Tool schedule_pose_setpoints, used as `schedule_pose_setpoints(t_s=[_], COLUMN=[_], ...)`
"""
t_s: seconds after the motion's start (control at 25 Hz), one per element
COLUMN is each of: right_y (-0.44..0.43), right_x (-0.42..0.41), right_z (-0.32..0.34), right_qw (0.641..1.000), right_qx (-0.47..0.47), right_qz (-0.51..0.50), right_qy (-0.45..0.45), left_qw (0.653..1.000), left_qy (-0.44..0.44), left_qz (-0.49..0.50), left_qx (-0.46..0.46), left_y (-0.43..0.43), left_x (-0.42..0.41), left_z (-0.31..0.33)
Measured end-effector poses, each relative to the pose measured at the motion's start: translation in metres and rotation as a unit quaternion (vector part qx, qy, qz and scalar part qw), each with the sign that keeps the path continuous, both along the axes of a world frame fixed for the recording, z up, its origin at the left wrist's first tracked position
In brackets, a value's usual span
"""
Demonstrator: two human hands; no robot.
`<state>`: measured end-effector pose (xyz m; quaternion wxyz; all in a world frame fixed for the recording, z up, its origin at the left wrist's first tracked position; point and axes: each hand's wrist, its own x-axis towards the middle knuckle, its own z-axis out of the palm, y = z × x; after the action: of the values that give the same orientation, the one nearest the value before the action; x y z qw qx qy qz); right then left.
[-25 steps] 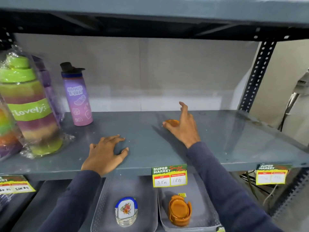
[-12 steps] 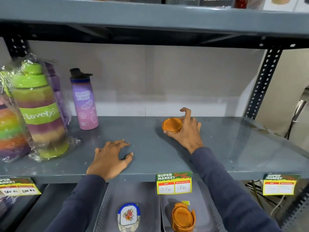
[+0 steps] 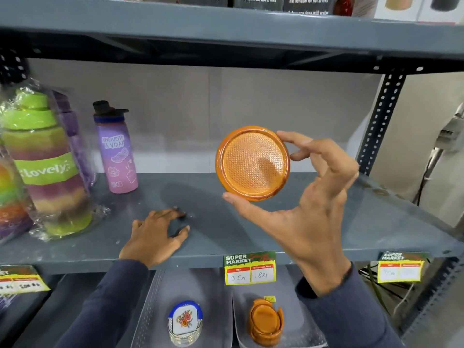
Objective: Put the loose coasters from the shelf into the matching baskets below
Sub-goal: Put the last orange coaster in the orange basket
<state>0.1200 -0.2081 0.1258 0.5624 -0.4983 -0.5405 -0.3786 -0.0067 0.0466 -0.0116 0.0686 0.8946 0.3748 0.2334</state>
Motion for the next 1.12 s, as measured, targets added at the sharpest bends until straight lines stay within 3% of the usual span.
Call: schedule_pose_setpoints(t_s=[0.24,0.4,0.52,0.8,1.12], right_y=[-0.021,-0.056,-0.076,-0.049,-0.008], right_x=[-0.004,-0.003,-0.001,0.049,0.092], right_z=[-0.029,-0.094,-0.157,-0.299,-0.377], right_qw=[0.985,0.917,0.873,0.772,0.670], right_qx=[-0.131,-0.313,-0.389,-0.476,-0.570], right_qz=[0.004,0.067,0.047,-0.033,-0.120], right_qy=[0.108,0.239,0.292,0.419,0.460], left_qw=[1.000,1.000,1.000,1.000,1.000], left_qy=[-0.004,0.000,-0.001,-0.005,-0.003], left_qz=[-0.008,-0.012,-0.016,-0.017,-0.018], left_qx=[-0.007,-0.009,-0.007,-0.003,0.004], left_y=[-0.001,-0.003,-0.004,-0.007,-0.005], left_x=[-0.001,-0.002,-0.002,-0.002,-0.002], left_z=[0.004,0.005,0.008,0.010,0.008])
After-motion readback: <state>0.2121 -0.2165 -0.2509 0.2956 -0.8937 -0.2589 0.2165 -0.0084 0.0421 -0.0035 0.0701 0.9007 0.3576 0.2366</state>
